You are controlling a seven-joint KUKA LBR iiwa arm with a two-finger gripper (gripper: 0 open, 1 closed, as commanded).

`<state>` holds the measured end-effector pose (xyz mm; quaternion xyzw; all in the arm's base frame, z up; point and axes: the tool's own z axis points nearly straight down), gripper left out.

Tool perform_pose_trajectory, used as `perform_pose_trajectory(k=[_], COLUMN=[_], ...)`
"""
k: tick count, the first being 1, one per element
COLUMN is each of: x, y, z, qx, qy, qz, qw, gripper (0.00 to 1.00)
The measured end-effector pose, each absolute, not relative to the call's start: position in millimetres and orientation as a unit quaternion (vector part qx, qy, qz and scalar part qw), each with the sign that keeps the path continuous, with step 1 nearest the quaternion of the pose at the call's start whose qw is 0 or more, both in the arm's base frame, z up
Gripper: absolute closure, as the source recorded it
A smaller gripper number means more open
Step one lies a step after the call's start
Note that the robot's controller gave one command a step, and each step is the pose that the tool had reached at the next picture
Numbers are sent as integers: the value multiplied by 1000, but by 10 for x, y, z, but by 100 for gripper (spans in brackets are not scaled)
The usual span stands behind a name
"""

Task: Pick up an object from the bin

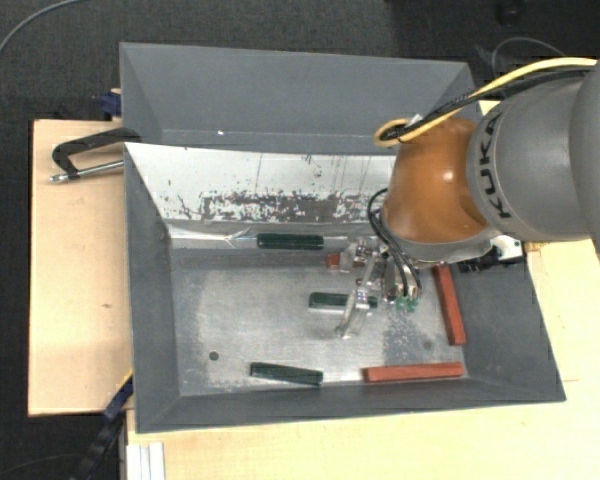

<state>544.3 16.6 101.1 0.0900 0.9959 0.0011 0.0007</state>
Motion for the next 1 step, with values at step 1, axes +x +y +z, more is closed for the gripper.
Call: perform_pose_trajectory(k=[1], x=[5468], y=[214], z=[714], qx=[133], qy=[991], qz=[1], qw=[1], gripper=[0])
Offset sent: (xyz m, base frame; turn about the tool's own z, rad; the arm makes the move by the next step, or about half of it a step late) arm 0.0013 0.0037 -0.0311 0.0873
